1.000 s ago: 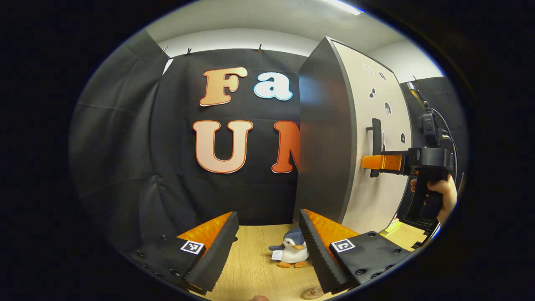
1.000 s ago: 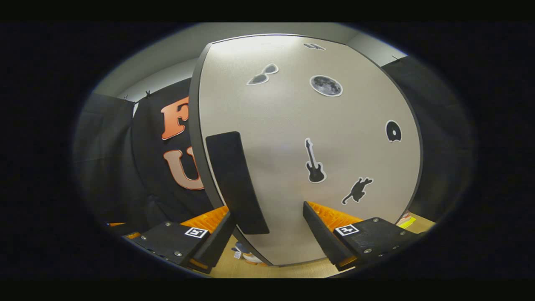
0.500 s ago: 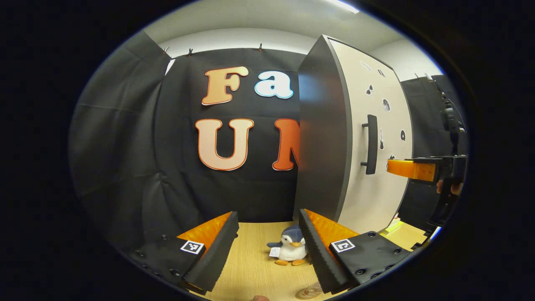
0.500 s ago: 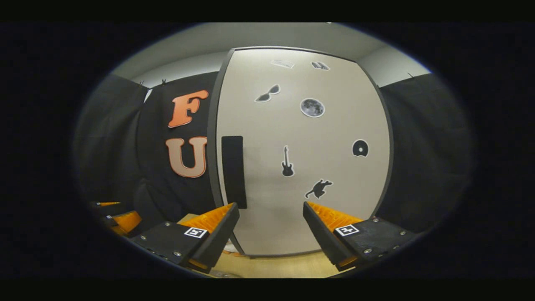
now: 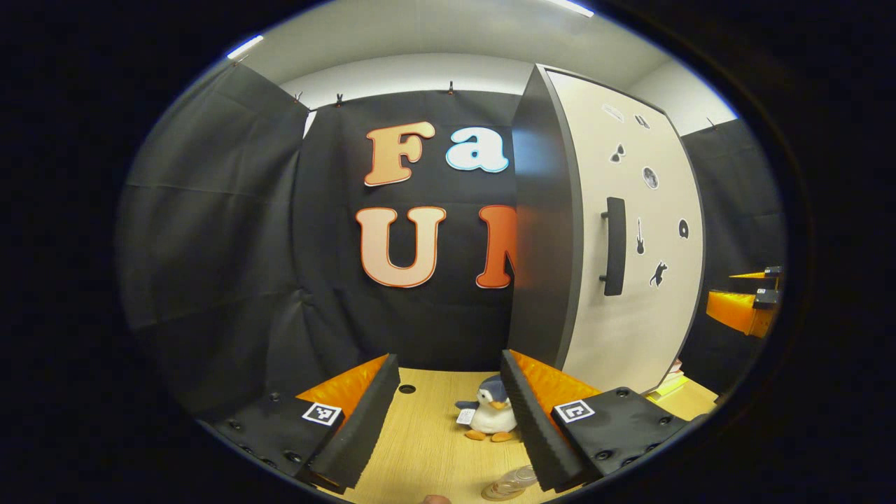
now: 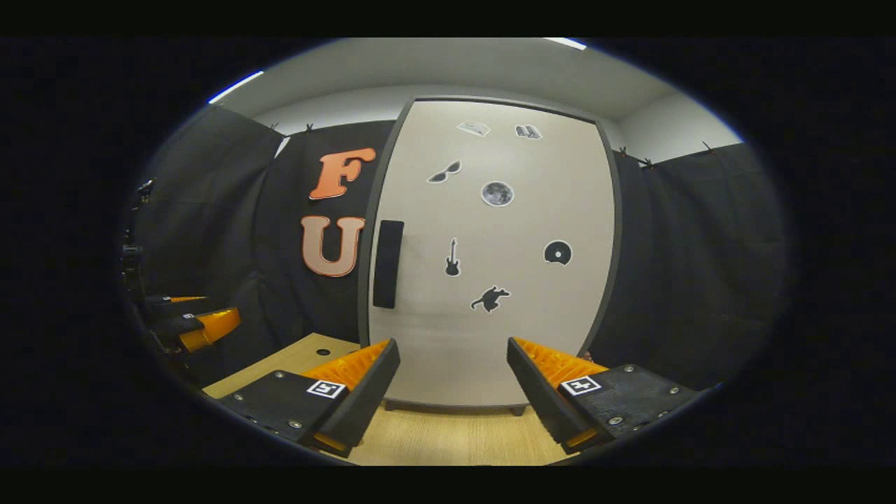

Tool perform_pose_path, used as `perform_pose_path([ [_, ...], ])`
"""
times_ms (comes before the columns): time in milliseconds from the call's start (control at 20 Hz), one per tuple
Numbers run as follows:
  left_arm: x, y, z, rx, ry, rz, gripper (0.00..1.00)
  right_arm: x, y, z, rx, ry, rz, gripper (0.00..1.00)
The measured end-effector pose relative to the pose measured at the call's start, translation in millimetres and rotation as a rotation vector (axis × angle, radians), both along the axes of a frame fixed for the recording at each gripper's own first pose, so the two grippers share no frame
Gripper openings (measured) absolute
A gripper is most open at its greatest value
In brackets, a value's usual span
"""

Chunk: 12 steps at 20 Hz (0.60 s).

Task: Open the cabinet door with the right hand, grasp the bottle in the cabinet with the left hand and place it on the coaster, then close the cabinet door with the right hand.

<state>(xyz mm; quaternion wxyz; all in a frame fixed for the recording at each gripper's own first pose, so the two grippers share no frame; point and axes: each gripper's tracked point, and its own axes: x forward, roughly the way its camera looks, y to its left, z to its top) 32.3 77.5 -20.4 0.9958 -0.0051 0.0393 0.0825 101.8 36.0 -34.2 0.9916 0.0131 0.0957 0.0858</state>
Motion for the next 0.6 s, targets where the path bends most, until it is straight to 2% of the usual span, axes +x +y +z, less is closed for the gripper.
perform_pose_path([
  [200, -24.1, -5.3, 9.6, 0.009, -0.024, 0.043, 0.95, -25.0, -13.2, 0.2, 0.02, -0.018, 0.0, 0.96],
  [600, -43.2, -17.9, 28.5, 0.034, -0.039, 0.021, 0.94, -50.5, -41.7, -1.2, 0.039, -0.049, -0.072, 0.97],
])
